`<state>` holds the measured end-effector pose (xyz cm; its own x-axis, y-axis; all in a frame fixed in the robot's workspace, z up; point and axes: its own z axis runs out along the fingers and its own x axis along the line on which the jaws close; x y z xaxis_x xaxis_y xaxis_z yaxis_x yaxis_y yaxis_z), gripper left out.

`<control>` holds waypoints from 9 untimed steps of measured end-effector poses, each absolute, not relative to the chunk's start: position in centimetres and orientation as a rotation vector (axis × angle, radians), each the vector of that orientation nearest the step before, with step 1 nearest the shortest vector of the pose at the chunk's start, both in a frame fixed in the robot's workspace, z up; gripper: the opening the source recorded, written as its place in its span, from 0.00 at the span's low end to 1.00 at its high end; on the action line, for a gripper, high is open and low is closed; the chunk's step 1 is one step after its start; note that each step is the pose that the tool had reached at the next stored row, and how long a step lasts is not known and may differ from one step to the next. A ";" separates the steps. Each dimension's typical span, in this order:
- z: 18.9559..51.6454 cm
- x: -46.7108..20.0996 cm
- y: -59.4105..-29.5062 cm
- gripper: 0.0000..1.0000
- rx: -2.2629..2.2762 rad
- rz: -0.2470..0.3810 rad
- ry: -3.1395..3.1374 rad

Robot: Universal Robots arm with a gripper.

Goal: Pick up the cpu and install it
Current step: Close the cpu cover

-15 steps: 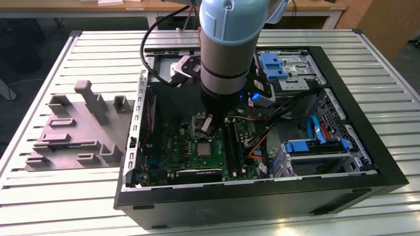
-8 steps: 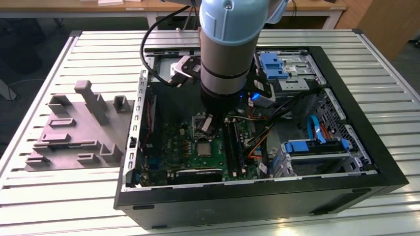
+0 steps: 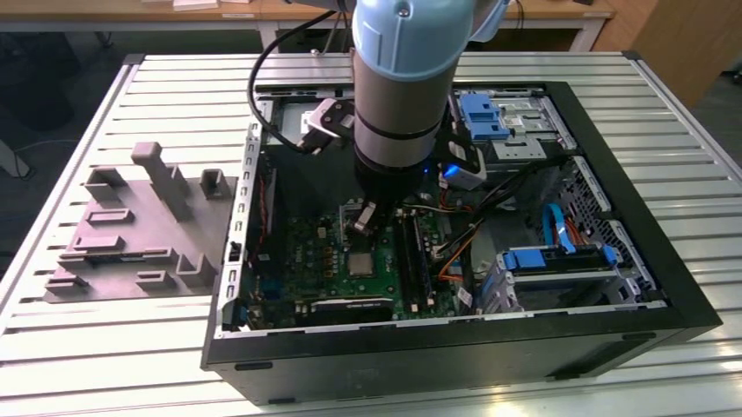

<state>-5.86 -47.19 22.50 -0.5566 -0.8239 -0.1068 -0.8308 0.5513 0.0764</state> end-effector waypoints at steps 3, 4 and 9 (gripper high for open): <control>22.5 -5.9 -47.2 0.76 -1.450 0.182 2.715; 22.4 -5.9 -47.2 0.76 -1.450 0.182 2.715; 22.4 -5.9 -47.2 0.76 -1.450 0.182 2.715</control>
<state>-5.86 -47.19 22.42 -0.5566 -0.8239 -0.1067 -0.8308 0.5513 0.0764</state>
